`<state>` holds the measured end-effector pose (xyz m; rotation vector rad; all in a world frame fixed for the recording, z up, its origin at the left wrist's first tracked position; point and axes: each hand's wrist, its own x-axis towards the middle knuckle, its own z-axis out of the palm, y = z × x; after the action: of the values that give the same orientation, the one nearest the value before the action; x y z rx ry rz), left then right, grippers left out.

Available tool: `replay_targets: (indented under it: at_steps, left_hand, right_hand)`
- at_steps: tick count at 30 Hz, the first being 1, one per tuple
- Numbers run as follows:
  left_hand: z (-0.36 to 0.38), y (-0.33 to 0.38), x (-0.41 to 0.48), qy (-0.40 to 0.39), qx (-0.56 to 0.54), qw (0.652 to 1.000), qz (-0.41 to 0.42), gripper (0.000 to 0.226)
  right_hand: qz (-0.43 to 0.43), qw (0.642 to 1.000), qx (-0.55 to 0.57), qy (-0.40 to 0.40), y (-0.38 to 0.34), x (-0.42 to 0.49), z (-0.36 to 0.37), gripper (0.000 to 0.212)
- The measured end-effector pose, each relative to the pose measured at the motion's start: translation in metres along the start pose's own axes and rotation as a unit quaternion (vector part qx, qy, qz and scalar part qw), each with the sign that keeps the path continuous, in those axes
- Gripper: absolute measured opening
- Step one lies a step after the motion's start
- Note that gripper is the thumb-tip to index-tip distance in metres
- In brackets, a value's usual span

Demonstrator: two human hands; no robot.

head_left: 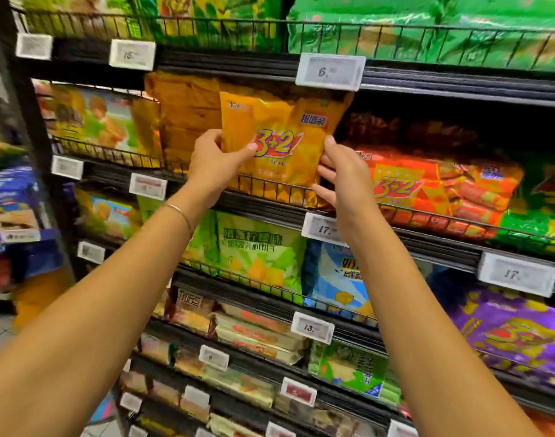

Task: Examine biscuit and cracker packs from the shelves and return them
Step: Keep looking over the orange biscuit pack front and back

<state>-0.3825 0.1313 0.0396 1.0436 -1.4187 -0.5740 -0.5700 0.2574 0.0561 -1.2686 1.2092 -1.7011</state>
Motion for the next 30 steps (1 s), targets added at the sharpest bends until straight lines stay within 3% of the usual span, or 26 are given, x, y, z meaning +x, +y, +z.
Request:
replay_targets:
  at_steps: [2, 4, 6, 9, 14, 17, 20, 23, 27, 30]
  left_hand:
    - [-0.005, 0.003, -0.005, 0.021, 0.062, 0.998, 0.026, 0.072]
    - [-0.011, 0.004, -0.010, 0.036, 0.066, 0.995, 0.068, 0.073]
    - [-0.016, 0.005, -0.016, 0.046, 0.040, 0.991, 0.118, 0.064]
    - [-0.022, 0.010, -0.026, 0.045, -0.022, 0.981, 0.190, 0.055]
    - [-0.044, 0.030, -0.046, 0.046, -0.124, 0.954, 0.269, 0.062]
    - [-0.059, 0.029, -0.071, -0.012, -0.135, 0.956, 0.262, 0.075]
    - [-0.066, 0.004, -0.120, -0.080, -0.156, 0.965, 0.193, 0.061]
    - [-0.068, -0.033, -0.187, -0.138, -0.223, 0.964, 0.042, 0.064]
    - [-0.065, -0.085, -0.267, -0.132, -0.236, 0.942, -0.200, 0.072]
    - [-0.065, -0.107, -0.309, -0.124, -0.233, 0.917, -0.298, 0.070]
  right_hand:
    - [-0.003, 1.000, 0.001, 0.007, 0.000, -0.003, -0.001, 0.047]
    - [-0.024, 1.000, -0.015, 0.011, 0.001, -0.006, -0.002, 0.036]
    - [-0.057, 0.998, -0.024, 0.027, 0.006, -0.011, 0.000, 0.026]
    - [-0.128, 0.988, -0.032, 0.074, 0.014, -0.021, 0.003, 0.030]
    - [-0.244, 0.963, -0.039, 0.111, 0.009, -0.038, 0.006, 0.041]
    - [-0.259, 0.963, -0.014, 0.079, 0.009, -0.053, 0.004, 0.040]
    - [-0.216, 0.975, 0.055, 0.011, 0.030, -0.084, -0.004, 0.039]
    - [-0.123, 0.990, 0.064, -0.015, 0.070, -0.127, -0.019, 0.046]
    - [0.041, 0.997, 0.050, -0.042, 0.128, -0.177, -0.039, 0.044]
    - [0.146, 0.987, 0.039, -0.060, 0.163, -0.206, -0.051, 0.035]
